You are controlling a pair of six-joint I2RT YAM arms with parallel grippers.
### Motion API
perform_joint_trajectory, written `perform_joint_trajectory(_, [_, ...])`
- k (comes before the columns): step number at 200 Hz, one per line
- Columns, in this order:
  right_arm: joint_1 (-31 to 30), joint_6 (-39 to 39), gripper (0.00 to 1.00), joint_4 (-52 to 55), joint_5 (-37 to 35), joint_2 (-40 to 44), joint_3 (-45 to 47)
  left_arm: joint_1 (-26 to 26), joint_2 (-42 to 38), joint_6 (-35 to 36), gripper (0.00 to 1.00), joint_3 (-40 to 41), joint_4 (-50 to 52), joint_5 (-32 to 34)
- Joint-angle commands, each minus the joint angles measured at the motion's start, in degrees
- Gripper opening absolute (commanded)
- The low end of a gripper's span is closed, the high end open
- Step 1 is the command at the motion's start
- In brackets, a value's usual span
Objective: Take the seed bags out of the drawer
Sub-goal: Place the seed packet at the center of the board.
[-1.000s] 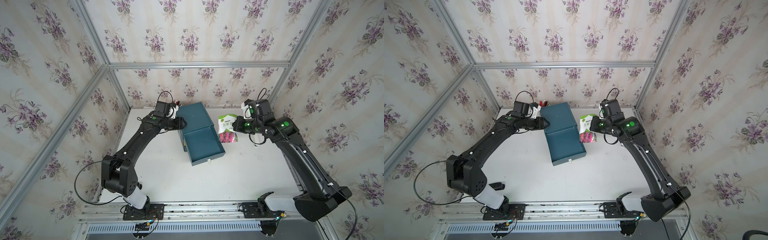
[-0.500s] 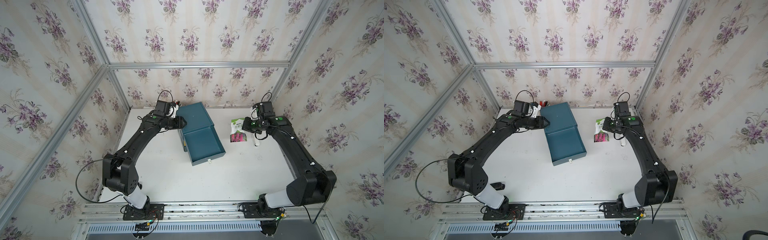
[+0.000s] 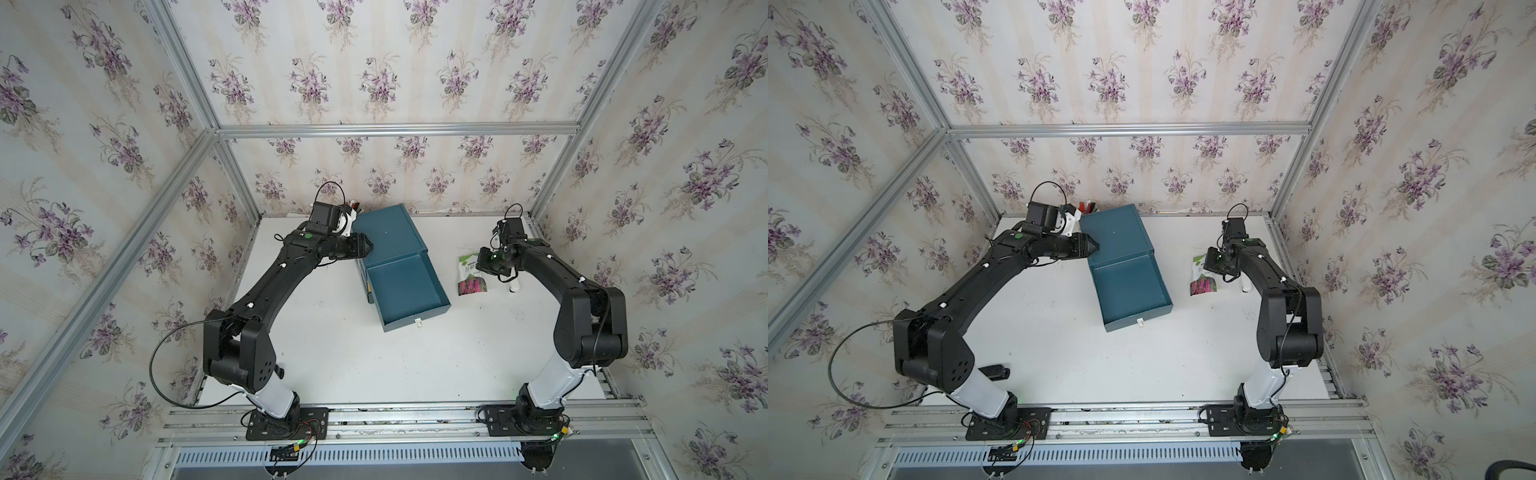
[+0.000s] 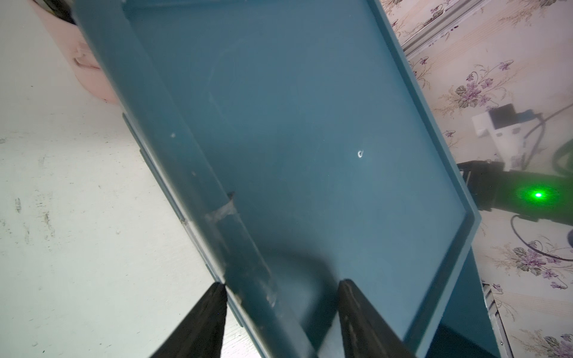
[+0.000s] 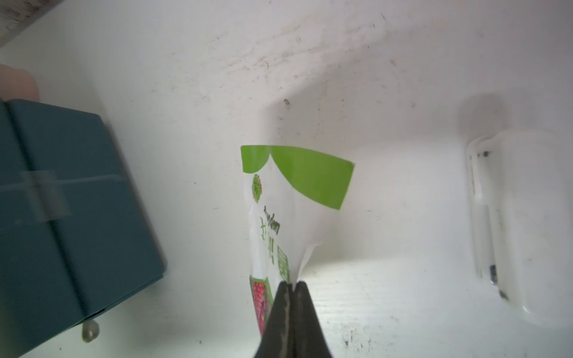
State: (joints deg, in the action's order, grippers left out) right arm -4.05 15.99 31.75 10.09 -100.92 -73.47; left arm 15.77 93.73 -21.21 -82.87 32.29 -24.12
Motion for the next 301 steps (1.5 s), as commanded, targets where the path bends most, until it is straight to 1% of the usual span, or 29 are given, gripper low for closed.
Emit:
perform_joint_trajectory(1, [0.36, -1.39, 0.0, -2.81, 0.14, -2.55, 0.5, -0.08, 0.75, 2.06, 0.6, 1.05, 12.96, 6.18])
perform_joint_trajectory(67, [0.44, -3.06, 0.0, -0.89, -5.11, -8.01, -1.14, -0.21, -0.04, 2.33, 0.6, 0.7, 14.1, 7.15])
perform_joint_trajectory(77, [0.43, -3.24, 0.05, -0.61, -5.89, -8.35, -1.06, -0.24, -0.13, 2.32, 0.6, 0.8, 14.05, 7.16])
perform_joint_trajectory(89, [0.44, -3.5, 0.07, -0.24, -6.68, -8.65, -0.97, -0.21, -0.15, 2.31, 0.6, 0.86, 14.16, 7.11])
perform_joint_trajectory(108, [0.4, -3.77, 0.16, 0.07, -7.59, -8.46, -0.54, -0.22, -0.04, 2.35, 0.6, 1.07, 13.92, 6.88])
perform_joint_trajectory(127, [0.38, -3.44, 0.32, 0.2, -7.37, -6.81, 0.25, -0.21, 0.21, 2.73, 0.6, 1.08, 13.79, 6.77])
perform_joint_trajectory(143, [0.36, -3.16, 0.4, 0.49, -6.89, -4.47, 1.17, -0.23, 0.36, 3.02, 0.6, 1.12, 13.76, 6.87])
perform_joint_trajectory(159, [0.36, -3.07, 0.42, 1.58, -5.67, -1.95, 1.99, -0.21, 0.49, 3.11, 0.6, 1.13, 13.63, 6.83])
perform_joint_trajectory(177, [0.32, -2.51, 0.48, 2.35, -3.51, 2.35, 3.93, -0.21, 0.35, 3.15, 0.6, 1.22, 13.5, 6.79])
perform_joint_trajectory(187, [0.21, -2.07, 0.55, 2.99, -2.26, 5.06, 5.16, -0.26, 0.39, 3.08, 0.6, 1.31, 13.35, 6.66])
perform_joint_trajectory(211, [-0.42, -1.08, 0.78, 4.77, -0.03, 12.51, 8.15, -0.21, 0.39, 3.02, 0.6, 1.33, 13.27, 6.4])
perform_joint_trajectory(225, [-1.15, -0.49, 0.85, 6.31, 1.24, 16.78, 9.23, -0.3, 0.32, 2.74, 0.6, 1.47, 13.19, 6.11])
perform_joint_trajectory(257, [-4.47, 0.94, 0.92, 11.03, 2.55, 25.95, 9.33, -0.22, 0.25, 2.24, 0.6, 2.48, 12.66, 5.27])
perform_joint_trajectory(280, [-8.08, 3.1, 0.93, 14.17, 2.68, 31.07, 8.19, -0.22, 0.13, 1.85, 0.6, 3.15, 12.42, 4.86])
perform_joint_trajectory(301, [-12.78, 5.66, 0.93, 16.49, 2.04, 34.51, 6.74, -0.25, -0.07, 1.48, 0.59, 3.88, 12.22, 4.5])
